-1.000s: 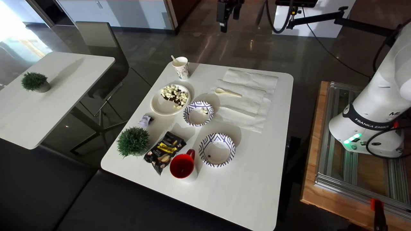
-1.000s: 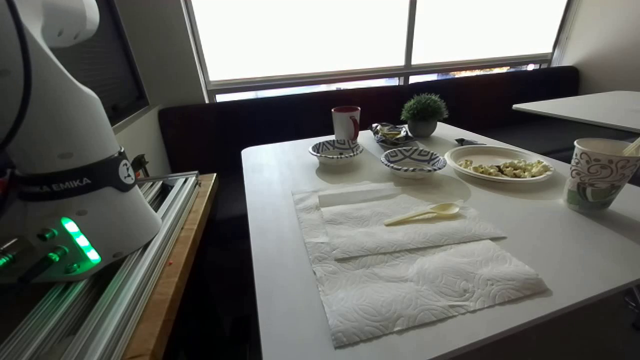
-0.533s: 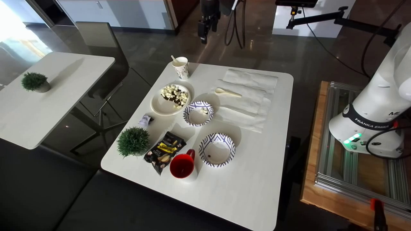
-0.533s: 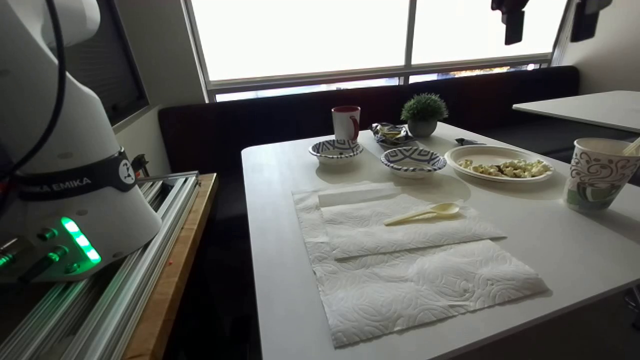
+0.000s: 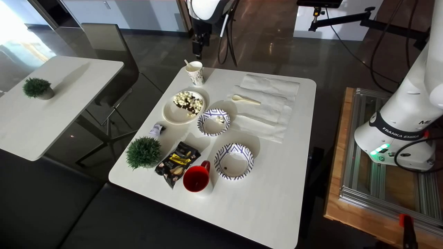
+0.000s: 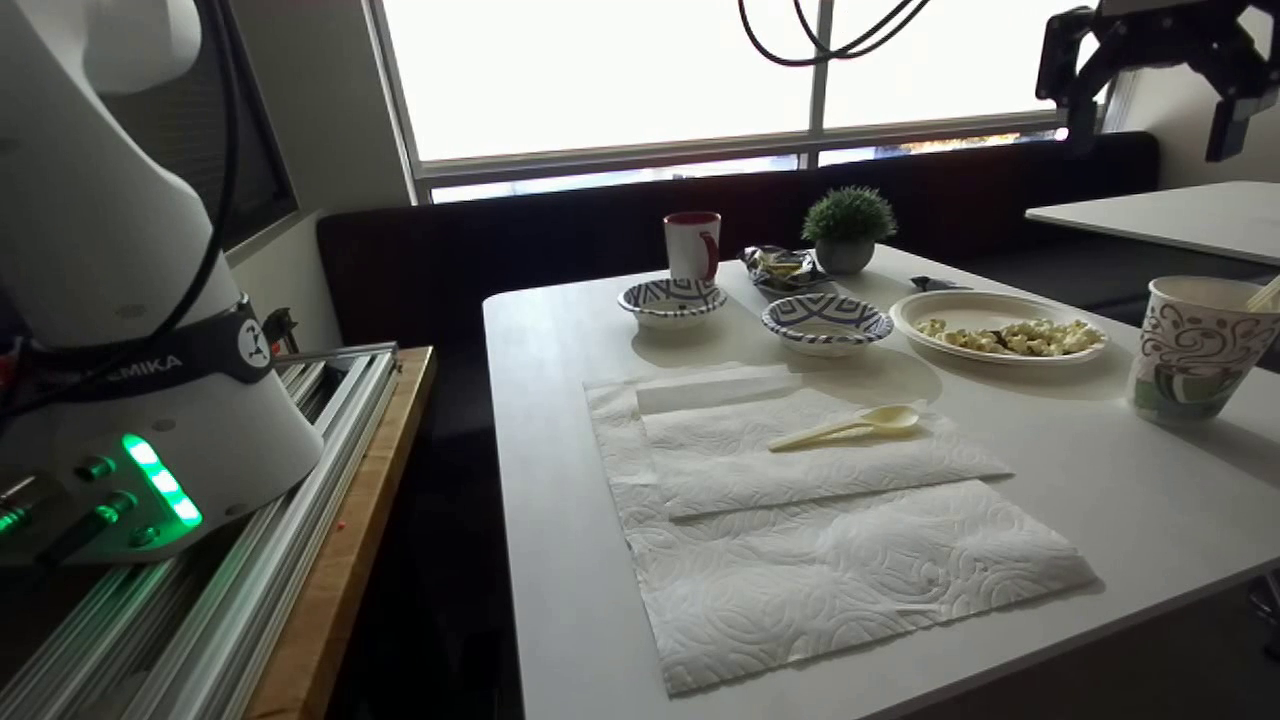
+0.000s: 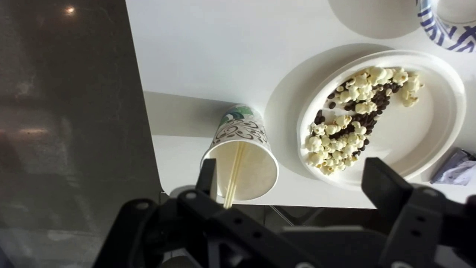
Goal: Move the cup to the left side of the white plate
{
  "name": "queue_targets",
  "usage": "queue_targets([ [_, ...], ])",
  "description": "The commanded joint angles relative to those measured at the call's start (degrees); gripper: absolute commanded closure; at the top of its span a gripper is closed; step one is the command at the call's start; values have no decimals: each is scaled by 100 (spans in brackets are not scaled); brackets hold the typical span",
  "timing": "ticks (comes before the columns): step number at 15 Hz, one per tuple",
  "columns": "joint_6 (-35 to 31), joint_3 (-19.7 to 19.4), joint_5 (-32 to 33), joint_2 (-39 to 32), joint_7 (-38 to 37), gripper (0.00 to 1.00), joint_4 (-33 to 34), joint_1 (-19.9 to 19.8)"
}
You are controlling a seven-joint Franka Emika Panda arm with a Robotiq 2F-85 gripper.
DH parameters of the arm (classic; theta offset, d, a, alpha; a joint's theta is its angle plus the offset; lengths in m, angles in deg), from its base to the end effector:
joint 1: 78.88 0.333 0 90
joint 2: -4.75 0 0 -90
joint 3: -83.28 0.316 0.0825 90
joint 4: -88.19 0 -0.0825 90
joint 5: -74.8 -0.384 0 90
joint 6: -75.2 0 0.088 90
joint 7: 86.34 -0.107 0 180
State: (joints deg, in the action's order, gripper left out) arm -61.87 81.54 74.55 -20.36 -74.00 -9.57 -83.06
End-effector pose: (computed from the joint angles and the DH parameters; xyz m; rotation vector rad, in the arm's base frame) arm 0.6842 -0.0685 0.3630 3.0655 0.1745 0.3757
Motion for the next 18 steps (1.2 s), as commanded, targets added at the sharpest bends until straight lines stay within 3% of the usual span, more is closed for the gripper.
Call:
queue_targets([
  [1,-82,128,104,-837,133,0,887,-11],
  [7,-257,245,59,-1676,242,0,1546,-70],
  [8,-206,207,88,-1347,134,0,1144,-34],
  [18,-464,282,79,-1750,137,0,1540,0],
])
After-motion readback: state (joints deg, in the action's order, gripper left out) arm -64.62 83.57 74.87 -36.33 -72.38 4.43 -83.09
